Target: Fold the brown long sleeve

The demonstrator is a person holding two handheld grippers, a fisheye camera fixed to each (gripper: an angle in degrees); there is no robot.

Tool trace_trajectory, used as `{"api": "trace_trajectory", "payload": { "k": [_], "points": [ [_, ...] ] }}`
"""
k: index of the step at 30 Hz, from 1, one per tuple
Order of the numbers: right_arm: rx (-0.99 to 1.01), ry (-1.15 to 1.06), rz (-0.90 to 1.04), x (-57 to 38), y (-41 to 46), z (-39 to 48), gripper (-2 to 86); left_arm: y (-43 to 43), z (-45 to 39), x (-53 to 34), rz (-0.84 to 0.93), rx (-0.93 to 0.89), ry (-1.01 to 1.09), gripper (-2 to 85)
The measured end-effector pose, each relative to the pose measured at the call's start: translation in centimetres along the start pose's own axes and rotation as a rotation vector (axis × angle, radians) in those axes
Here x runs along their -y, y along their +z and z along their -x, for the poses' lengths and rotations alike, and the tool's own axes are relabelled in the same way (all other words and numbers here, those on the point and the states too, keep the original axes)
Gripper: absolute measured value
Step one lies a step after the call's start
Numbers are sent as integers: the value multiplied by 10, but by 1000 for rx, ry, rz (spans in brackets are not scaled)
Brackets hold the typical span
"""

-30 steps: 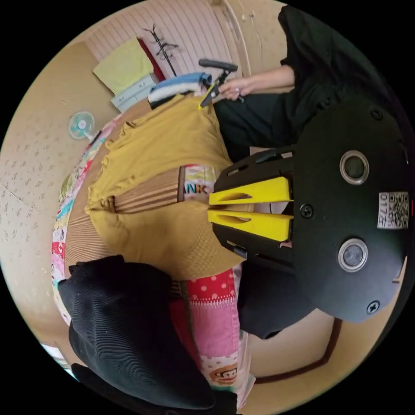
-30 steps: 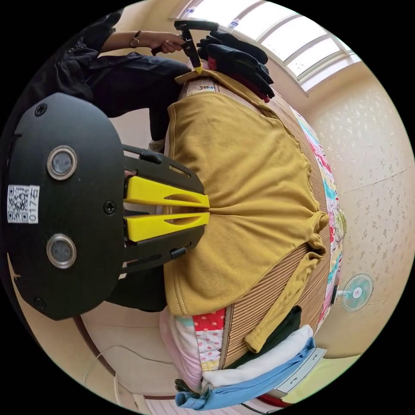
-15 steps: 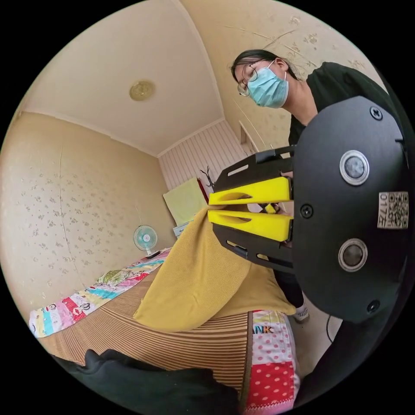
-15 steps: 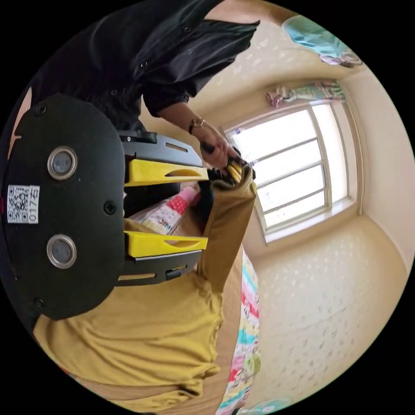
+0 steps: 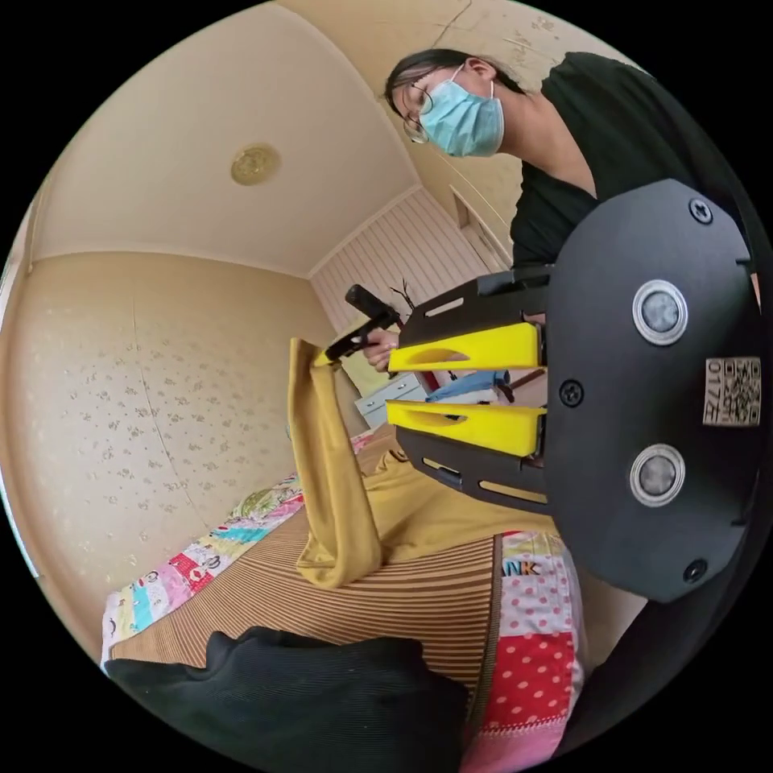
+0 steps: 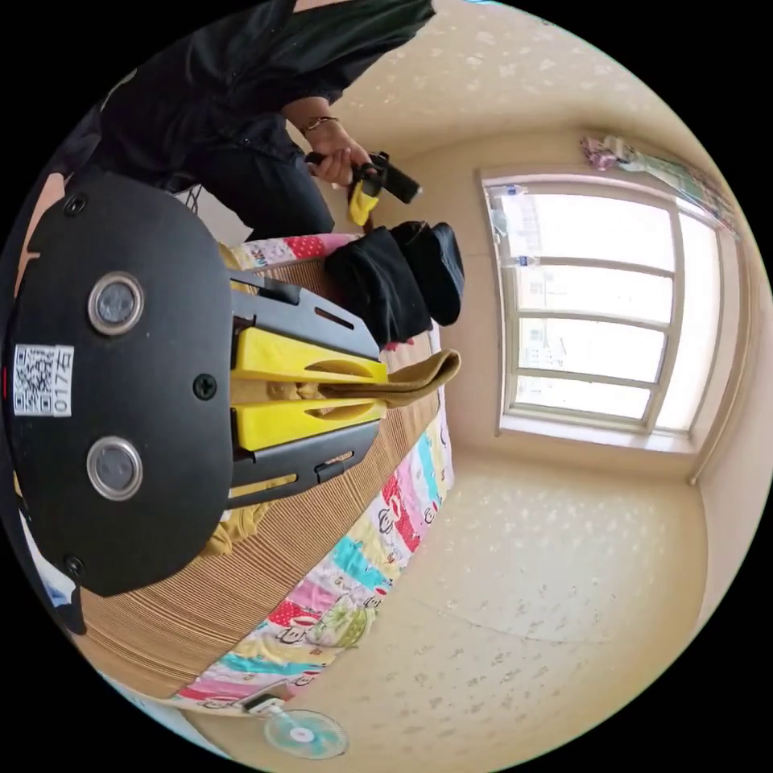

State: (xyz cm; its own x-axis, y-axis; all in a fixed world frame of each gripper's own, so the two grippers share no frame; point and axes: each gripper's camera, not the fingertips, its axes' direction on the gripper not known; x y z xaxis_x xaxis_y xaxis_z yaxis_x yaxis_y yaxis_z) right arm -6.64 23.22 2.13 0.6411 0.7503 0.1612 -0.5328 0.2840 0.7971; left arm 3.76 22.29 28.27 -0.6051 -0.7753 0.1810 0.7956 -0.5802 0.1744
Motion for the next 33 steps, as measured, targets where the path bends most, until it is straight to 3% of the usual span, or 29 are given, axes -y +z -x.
{"api": "trace_trajectory", "payload": {
  "k": [4,6,9,14,19,22,26,29,33],
  "points": [
    [-87,407,5,-63,-8,-119,47,58,33,-26,144,154,-38,91],
    [-241,659,140,-138,6,-171,69,82,50,-33,194,243,-48,100],
    [-297,839,321,-230,19,-188,90,113,76,-40,233,401,-58,110],
    [-312,762,448,-310,16,-131,102,175,116,-53,407,577,-73,92],
    [-524,566,555,-339,10,-72,88,195,112,-61,501,702,-1,27],
    [-479,652,511,-350,-1,-53,63,171,100,-68,442,847,32,20],
    [-222,764,453,-367,-11,-30,62,120,92,-95,292,1018,-9,30],
    [-106,888,388,-383,-34,-40,74,98,87,-121,242,976,-13,53],
    [-185,1291,25,-442,-121,-93,88,80,69,-159,153,897,87,66]
  ]
}}
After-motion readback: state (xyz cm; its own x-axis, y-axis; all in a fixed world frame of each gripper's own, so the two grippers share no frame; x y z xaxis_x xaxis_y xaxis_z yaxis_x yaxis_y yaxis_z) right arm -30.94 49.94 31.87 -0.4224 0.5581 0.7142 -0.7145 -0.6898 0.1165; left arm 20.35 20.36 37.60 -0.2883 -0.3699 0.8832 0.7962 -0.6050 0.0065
